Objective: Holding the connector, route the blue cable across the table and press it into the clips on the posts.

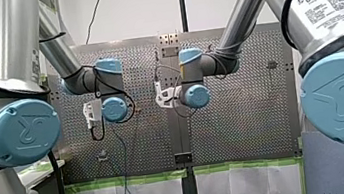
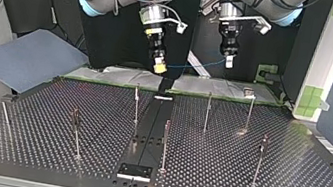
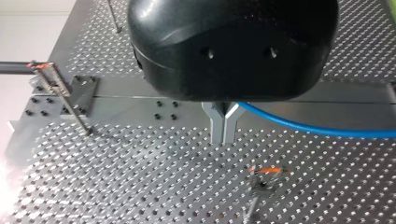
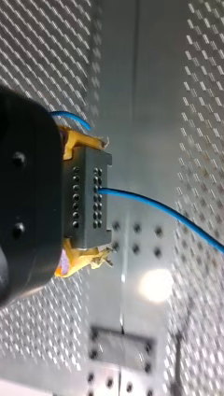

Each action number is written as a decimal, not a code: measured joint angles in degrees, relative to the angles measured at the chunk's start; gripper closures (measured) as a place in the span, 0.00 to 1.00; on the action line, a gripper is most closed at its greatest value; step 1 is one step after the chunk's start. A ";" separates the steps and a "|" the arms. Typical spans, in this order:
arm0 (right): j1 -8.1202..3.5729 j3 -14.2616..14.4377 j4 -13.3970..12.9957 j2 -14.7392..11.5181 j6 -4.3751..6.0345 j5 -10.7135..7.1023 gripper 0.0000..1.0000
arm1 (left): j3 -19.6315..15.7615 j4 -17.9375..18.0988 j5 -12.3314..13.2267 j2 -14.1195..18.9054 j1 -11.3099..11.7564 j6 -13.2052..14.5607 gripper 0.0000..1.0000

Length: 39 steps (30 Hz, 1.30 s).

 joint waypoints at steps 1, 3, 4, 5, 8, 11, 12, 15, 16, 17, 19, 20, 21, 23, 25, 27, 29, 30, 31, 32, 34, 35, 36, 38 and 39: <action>0.02 -0.36 0.44 -0.44 0.06 -0.44 1.00 | 0.29 -0.42 -0.06 0.32 0.12 -0.16 1.00; 0.07 -1.17 1.58 -1.57 0.20 -1.58 1.00 | 0.97 -1.37 -0.45 1.24 0.42 -0.62 1.00; 0.08 -1.51 2.08 -2.08 0.26 -2.08 1.00 | 1.29 -1.86 -0.78 1.70 0.56 -0.82 1.00; 0.10 -1.85 2.61 -2.60 0.33 -2.61 1.00 | 1.60 -2.36 -1.15 2.18 0.70 -0.99 1.00; 0.26 -3.00 4.39 -4.37 0.77 -4.35 1.00 | 2.55 -3.98 -2.04 3.80 1.18 -1.30 1.00; 0.60 -4.59 6.24 -6.17 1.16 -5.52 1.00 | 3.44 -5.71 -2.88 5.54 1.72 -1.41 1.00; 0.78 -5.27 6.97 -6.54 1.24 -5.80 1.00 | 3.76 -6.38 -3.29 6.22 1.92 -1.45 1.00; 1.24 -7.10 8.86 -6.42 1.53 -6.40 1.00 | 4.55 -8.12 -4.27 7.52 2.53 -1.47 1.00; 1.36 -7.68 9.44 -6.32 1.72 -6.57 1.00 | 4.94 -8.67 -4.57 7.81 2.79 -1.47 1.00; 1.47 -8.27 10.04 -6.25 1.95 -6.75 1.00 | 5.37 -9.24 -4.82 8.02 3.05 -1.48 1.00; 1.73 -9.64 11.43 -6.17 2.50 -7.20 1.00 | 6.24 -10.41 -5.15 8.33 3.50 -1.50 1.00; 1.81 -10.17 12.03 -6.14 2.73 -7.42 1.00 | 6.49 -10.95 -5.23 8.41 3.62 -1.50 1.00; 1.87 -10.75 12.81 -6.09 3.06 -7.78 1.00 | 6.72 -11.50 -5.30 8.46 3.72 -1.51 1.00; 1.91 -11.33 13.89 -6.06 3.48 -8.20 1.00 | 6.95 -12.05 -5.35 8.49 3.85 -1.50 1.00; 1.79 -11.82 15.02 -5.99 4.11 -8.71 1.00 | 7.45 -12.68 -5.10 8.51 4.28 -1.50 1.00; 1.62 -12.32 16.20 -5.92 4.87 -9.27 1.00 | 8.08 -13.25 -4.34 8.58 5.12 -1.50 1.00; 1.53 -12.84 17.28 -5.81 5.32 -9.58 1.00 | 8.47 -13.50 -3.53 8.66 5.97 -1.51 1.00; 1.52 -13.25 17.99 -5.62 5.50 -9.70 1.00 | 8.70 -13.66 -2.92 8.77 6.59 -1.57 1.00; 1.52 -13.60 18.53 -5.42 5.59 -9.76 1.00 | 8.95 -13.85 -2.41 8.95 7.11 -1.70 1.00; 1.56 -13.97 19.06 -5.16 5.64 -9.80 1.00 | 9.27 -14.09 -1.91 9.20 7.62 -1.90 1.00; 1.69 -15.01 20.34 -4.24 5.58 -9.85 1.00 | 10.03 -14.79 -1.14 9.76 8.72 -2.41 1.00; 1.76 -15.50 20.83 -3.78 5.54 -9.85 1.00 | 10.34 -15.08 -1.02 9.96 9.20 -2.58 1.00; 1.83 -16.16 21.34 -3.21 5.50 -9.86 1.00 | 10.73 -15.42 -0.95 10.15 9.89 -2.75 1.00; 1.91 -17.06 21.85 -2.60 5.54 -9.87 1.00 | 11.24 -15.87 -0.92 10.33 10.96 -2.95 1.00; 1.96 -17.63 22.11 -2.37 5.60 -9.87 1.00 | 11.53 -16.17 -0.92 10.40 11.60 -3.04 1.00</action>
